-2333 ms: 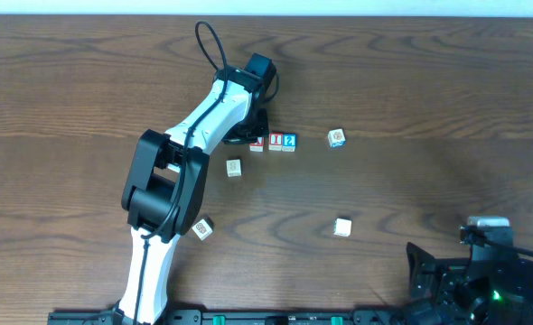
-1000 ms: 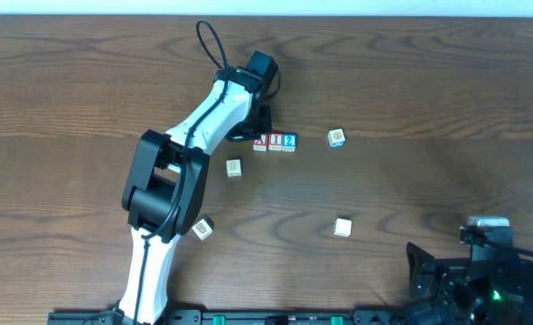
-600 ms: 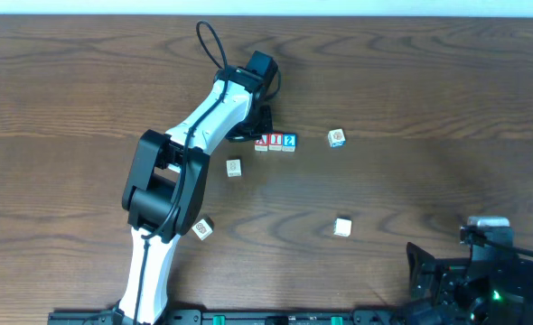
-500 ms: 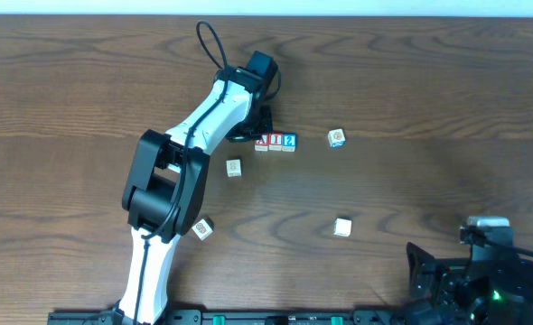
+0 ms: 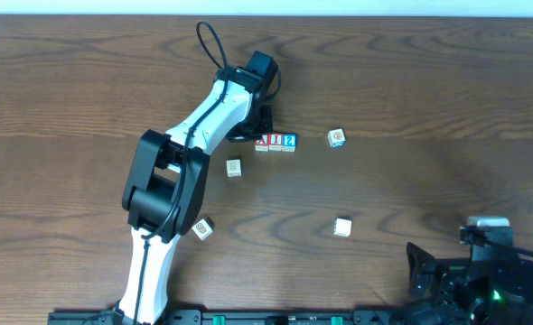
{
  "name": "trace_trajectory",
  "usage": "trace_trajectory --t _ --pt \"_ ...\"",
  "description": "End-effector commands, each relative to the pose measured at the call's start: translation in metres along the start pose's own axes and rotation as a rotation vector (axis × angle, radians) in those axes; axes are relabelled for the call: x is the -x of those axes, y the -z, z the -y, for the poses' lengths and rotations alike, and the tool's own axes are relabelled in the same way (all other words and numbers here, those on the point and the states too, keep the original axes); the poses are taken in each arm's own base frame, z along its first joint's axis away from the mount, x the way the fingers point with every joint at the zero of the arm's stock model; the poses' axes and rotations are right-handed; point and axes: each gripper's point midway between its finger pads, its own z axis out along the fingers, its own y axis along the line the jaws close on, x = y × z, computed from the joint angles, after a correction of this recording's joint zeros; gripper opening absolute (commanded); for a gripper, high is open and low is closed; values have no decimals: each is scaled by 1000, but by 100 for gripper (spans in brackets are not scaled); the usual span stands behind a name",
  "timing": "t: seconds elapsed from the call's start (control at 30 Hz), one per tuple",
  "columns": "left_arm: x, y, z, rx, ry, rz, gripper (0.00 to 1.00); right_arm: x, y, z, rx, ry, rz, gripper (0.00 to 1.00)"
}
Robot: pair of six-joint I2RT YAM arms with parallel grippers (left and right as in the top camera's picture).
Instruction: Spell out Ai2
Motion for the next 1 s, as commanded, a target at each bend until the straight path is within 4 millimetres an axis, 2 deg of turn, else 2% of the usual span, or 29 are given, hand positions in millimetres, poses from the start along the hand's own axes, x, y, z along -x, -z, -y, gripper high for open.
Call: trace_trajectory --t 0.0,0.5,0.6,0.7,0.83,0.97 --pt "-4 -7 0 6 10 -17 6 0 0 0 4 -3 2 99" --pt "-4 -7 3 -10 10 -19 6 0 0 -1 4 -3 2 99" --pt "0 -7 -4 26 12 -1 6 0 0 0 4 -3 2 99" --pt "6 -6 -20 88 42 26 6 0 0 0 4 -3 2 99" --pt "25 14 -49 134 105 68 6 0 0 -1 4 -3 2 99" --pt "47 60 -66 92 175 145 6 0 0 0 4 -3 2 99"
